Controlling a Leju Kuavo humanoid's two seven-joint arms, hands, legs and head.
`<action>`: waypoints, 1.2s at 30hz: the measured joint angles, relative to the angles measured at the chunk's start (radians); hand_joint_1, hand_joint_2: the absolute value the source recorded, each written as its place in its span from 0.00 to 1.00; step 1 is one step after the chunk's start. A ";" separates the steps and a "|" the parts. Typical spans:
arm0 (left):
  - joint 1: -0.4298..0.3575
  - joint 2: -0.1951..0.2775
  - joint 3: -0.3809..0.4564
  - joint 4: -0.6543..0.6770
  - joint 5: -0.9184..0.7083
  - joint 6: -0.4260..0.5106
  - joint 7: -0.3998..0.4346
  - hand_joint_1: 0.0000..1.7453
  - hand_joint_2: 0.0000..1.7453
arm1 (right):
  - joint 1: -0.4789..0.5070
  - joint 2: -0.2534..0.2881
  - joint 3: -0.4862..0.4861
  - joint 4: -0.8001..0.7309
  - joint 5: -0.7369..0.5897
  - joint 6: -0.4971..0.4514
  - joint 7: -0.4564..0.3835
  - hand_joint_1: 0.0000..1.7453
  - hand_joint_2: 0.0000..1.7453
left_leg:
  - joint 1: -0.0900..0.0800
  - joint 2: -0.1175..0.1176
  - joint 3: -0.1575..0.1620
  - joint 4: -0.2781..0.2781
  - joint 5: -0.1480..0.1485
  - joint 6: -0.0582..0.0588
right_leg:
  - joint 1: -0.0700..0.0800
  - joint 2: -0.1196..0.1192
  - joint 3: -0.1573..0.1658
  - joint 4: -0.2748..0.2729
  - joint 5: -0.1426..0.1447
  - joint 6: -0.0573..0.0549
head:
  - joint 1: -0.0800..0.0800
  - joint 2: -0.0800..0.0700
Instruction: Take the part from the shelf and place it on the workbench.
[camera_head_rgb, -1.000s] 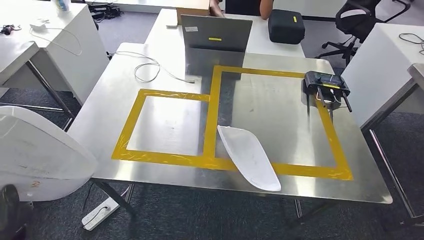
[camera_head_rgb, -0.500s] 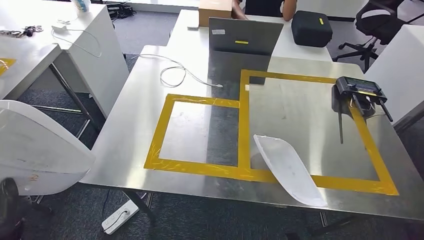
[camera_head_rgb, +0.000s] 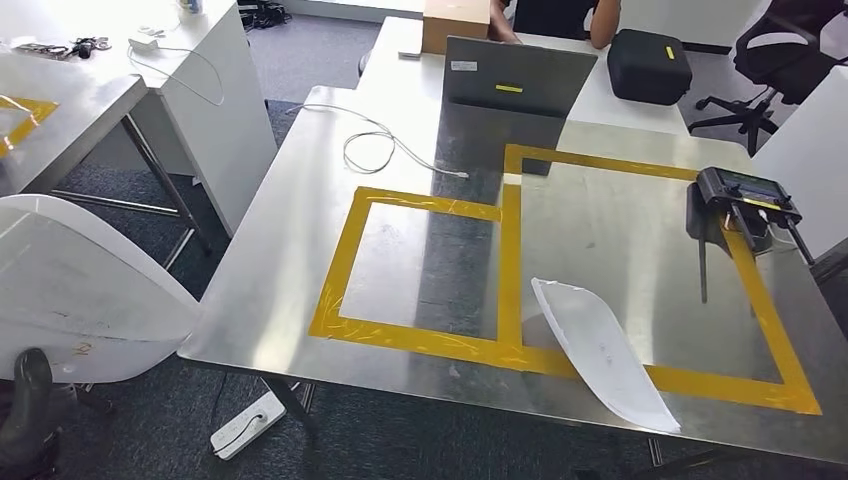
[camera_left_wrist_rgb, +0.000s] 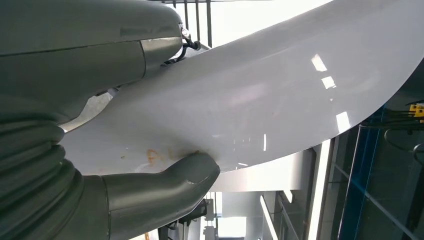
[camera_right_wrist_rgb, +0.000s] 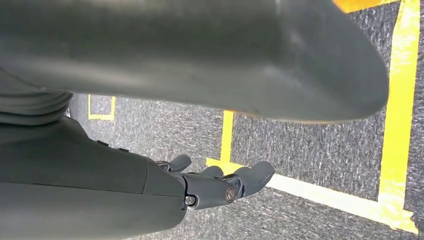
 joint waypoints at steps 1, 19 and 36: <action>0.000 0.001 0.000 0.000 0.000 0.000 0.000 1.00 1.00 | 0.000 0.000 0.000 0.000 0.000 0.000 0.000 0.00 0.00 | 0.000 0.000 0.002 -0.001 0.000 0.000 | 0.000 0.000 0.000 0.002 -0.001 0.003 | 0.000 0.000; 0.004 0.014 -0.003 0.014 0.014 -0.002 -0.007 1.00 1.00 | 0.000 0.001 -0.004 0.000 -0.008 0.002 -0.001 0.00 0.00 | -0.001 -0.001 0.017 -0.013 0.011 -0.015 | 0.001 0.000 -0.007 0.027 -0.008 -0.003 | 0.000 0.000; 0.021 0.032 -0.003 0.002 0.018 0.008 -0.025 1.00 1.00 | 0.001 0.007 -0.008 0.000 0.005 0.016 -0.005 0.00 0.00 | -0.025 0.037 0.023 -0.031 0.012 0.036 | 0.026 -0.018 -0.176 0.329 -0.134 -0.029 | 0.009 0.000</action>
